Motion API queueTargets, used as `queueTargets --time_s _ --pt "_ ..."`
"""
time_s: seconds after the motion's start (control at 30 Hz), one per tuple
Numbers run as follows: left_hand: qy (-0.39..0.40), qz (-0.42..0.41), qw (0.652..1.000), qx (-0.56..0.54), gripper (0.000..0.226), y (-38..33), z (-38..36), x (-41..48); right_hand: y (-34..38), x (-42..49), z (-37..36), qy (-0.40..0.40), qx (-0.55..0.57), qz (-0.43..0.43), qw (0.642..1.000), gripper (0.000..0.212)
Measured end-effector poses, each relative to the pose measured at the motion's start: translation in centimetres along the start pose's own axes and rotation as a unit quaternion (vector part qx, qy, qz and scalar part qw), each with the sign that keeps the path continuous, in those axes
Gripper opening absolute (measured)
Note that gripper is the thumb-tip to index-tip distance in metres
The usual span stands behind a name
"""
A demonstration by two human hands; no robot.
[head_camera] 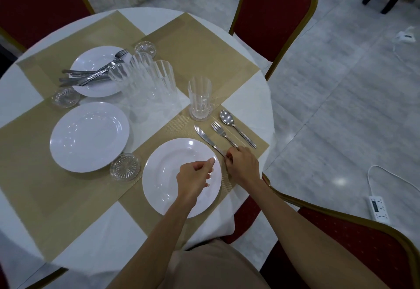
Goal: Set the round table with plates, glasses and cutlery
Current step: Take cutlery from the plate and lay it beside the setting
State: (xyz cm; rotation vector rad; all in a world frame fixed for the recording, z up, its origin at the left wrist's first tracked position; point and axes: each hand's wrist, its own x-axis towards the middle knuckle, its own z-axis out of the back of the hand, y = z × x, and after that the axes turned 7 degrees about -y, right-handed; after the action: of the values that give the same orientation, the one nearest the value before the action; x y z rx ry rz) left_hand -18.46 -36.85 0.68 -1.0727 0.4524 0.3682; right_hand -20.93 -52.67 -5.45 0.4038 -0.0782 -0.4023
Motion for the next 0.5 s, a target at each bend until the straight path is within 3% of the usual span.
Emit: queueTargets --time_s 0.5 --pt "0.017 -0.005 1.000 0.019 0.010 0.7 1.2 -0.6 0.6 -0.2 0.0 0.018 0.033 -0.027 0.999 0.015"
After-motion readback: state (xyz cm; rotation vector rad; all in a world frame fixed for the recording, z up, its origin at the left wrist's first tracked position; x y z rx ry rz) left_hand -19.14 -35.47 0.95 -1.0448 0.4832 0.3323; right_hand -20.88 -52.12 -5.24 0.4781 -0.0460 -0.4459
